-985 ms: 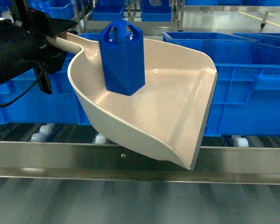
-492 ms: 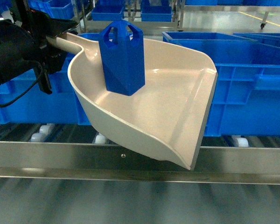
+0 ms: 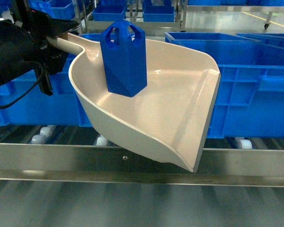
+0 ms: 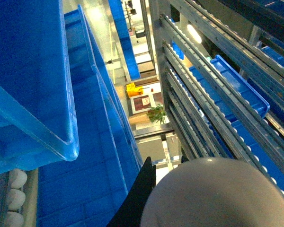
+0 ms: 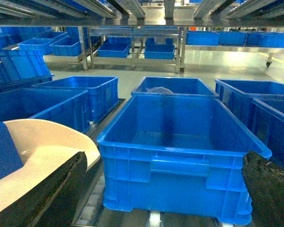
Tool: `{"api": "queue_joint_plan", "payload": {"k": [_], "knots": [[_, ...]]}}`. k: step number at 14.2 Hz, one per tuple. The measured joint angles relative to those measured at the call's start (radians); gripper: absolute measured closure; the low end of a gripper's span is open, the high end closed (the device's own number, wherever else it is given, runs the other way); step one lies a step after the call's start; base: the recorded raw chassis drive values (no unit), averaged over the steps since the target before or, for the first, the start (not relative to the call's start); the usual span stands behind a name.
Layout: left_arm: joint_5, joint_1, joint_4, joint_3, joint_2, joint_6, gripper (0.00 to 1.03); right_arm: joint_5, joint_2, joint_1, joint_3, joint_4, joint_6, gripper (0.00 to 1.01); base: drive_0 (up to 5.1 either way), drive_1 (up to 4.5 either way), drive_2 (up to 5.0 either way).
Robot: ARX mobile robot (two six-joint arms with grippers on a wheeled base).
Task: Place part in tray to right shelf
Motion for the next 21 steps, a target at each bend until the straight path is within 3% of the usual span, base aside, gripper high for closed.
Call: {"api": "queue_joint_plan", "payload": {"k": [2, 3, 4, 5, 7, 10, 12, 14, 16, 18, 19, 21], "knots": [[0.000, 0.000, 0.000, 0.000, 0.000, 0.000, 0.91, 0.000, 0.000, 0.000, 0.000, 0.000, 0.000, 0.03, 0.0, 0.00, 0.0], [-0.097, -0.015, -0.170, 0.000, -0.052, 0.016, 0.91, 0.000, 0.000, 0.000, 0.000, 0.000, 0.000, 0.03, 0.0, 0.00, 0.0], [-0.285, -0.030, -0.338, -0.022, -0.153, 0.078, 0.91, 0.000, 0.000, 0.000, 0.000, -0.001, 0.000, 0.03, 0.0, 0.00, 0.0], [-0.347, -0.032, -0.356, -0.021, -0.212, 0.089, 0.91, 0.000, 0.000, 0.000, 0.000, 0.000, 0.000, 0.03, 0.0, 0.00, 0.0], [-0.365, -0.021, -0.307, -0.003, -0.251, 0.091, 0.91, 0.000, 0.000, 0.000, 0.000, 0.000, 0.000, 0.03, 0.0, 0.00, 0.0], [-0.356, 0.014, -0.334, 0.017, -0.253, 0.096, 0.91, 0.000, 0.000, 0.000, 0.000, 0.000, 0.000, 0.03, 0.0, 0.00, 0.0], [-0.369, 0.069, -0.366, 0.079, -0.274, 0.100, 0.91, 0.000, 0.000, 0.000, 0.000, 0.000, 0.000, 0.03, 0.0, 0.00, 0.0], [-0.417, 0.151, -0.386, 0.147, -0.272, 0.099, 0.91, 0.000, 0.000, 0.000, 0.000, 0.000, 0.000, 0.03, 0.0, 0.00, 0.0], [-0.531, 0.215, -0.475, 0.295, -0.209, 0.117, 0.91, 0.000, 0.000, 0.000, 0.000, 0.000, 0.000, 0.03, 0.0, 0.00, 0.0], [-0.695, 0.251, -0.681, 0.479, -0.104, 0.188, 0.91, 0.000, 0.000, 0.000, 0.000, 0.000, 0.000, 0.03, 0.0, 0.00, 0.0], [-0.743, 0.262, -0.738, 0.557, -0.047, 0.237, 0.91, 0.000, 0.000, 0.000, 0.000, 0.000, 0.000, 0.03, 0.0, 0.00, 0.0], [-0.755, 0.266, -0.784, 0.663, 0.019, 0.321, 0.91, 0.000, 0.000, 0.000, 0.000, 0.000, 0.000, 0.03, 0.0, 0.00, 0.0]]}}
